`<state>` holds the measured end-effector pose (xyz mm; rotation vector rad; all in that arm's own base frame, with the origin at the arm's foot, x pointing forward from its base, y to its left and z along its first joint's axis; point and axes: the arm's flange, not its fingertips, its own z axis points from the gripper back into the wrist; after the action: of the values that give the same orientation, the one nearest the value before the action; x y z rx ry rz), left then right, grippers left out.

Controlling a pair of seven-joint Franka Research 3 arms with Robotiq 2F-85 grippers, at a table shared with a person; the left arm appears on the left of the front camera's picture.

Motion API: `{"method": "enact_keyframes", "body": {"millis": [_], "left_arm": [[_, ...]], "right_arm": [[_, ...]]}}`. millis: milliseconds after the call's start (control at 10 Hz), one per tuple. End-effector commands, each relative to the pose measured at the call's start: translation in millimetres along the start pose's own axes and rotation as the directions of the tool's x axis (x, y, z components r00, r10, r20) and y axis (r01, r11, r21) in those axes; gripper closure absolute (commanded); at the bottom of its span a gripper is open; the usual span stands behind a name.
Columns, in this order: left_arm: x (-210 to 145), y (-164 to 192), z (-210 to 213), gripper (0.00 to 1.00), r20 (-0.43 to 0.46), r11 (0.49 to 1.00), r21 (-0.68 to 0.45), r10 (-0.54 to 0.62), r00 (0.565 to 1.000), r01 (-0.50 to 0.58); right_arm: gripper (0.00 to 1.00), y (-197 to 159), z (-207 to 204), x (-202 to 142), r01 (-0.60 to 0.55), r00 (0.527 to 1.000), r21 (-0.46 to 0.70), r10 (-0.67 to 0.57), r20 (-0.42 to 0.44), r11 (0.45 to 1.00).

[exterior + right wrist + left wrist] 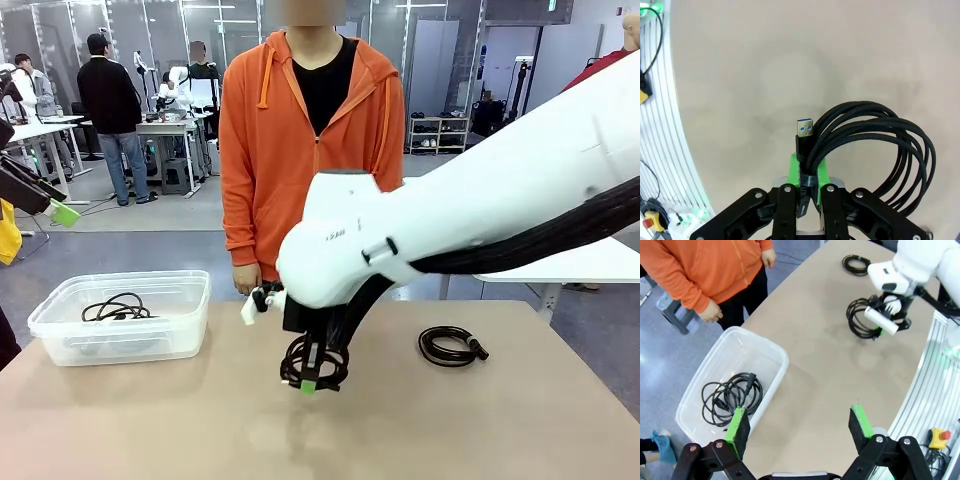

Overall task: Organize and store the cables.
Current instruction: Place the USB Extension Cable into the Organizing box.

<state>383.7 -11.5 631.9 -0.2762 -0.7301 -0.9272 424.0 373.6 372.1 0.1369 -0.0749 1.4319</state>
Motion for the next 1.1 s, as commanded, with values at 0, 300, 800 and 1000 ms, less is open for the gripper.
{"method": "enact_keyframes", "body": {"millis": [0, 300, 800, 1000], "left_arm": [[0.6, -1.1, -0.4, 0.0, -0.012, 1.0, 0.014, 0.01, 1.0, -0.01], [0.6, -1.1, -0.4, 0.0, -0.012, 1.0, 0.014, 0.01, 1.0, -0.01], [0.6, -1.1, -0.4, 0.0, -0.012, 1.0, 0.014, 0.01, 1.0, -0.01], [0.6, -1.1, -0.4, 0.0, -0.012, 1.0, 0.014, 0.01, 1.0, -0.01]], "right_arm": [[1.0, -1.3, -19.9, 5.2, 0.006, 0.999, -0.008, -0.006, -0.037, 1.0], [1.0, -3.5, -40.8, -1.8, 0.003, 0.999, 0.001, -0.003, -0.046, 1.0], [0.62, -10.0, -39.7, -9.8, 0.009, 0.999, 0.033, -0.008, -0.043, 0.999], [0.35, -10.6, -36.8, -10.5, 0.007, 0.999, 0.03, -0.006, -0.04, 1.0]]}}
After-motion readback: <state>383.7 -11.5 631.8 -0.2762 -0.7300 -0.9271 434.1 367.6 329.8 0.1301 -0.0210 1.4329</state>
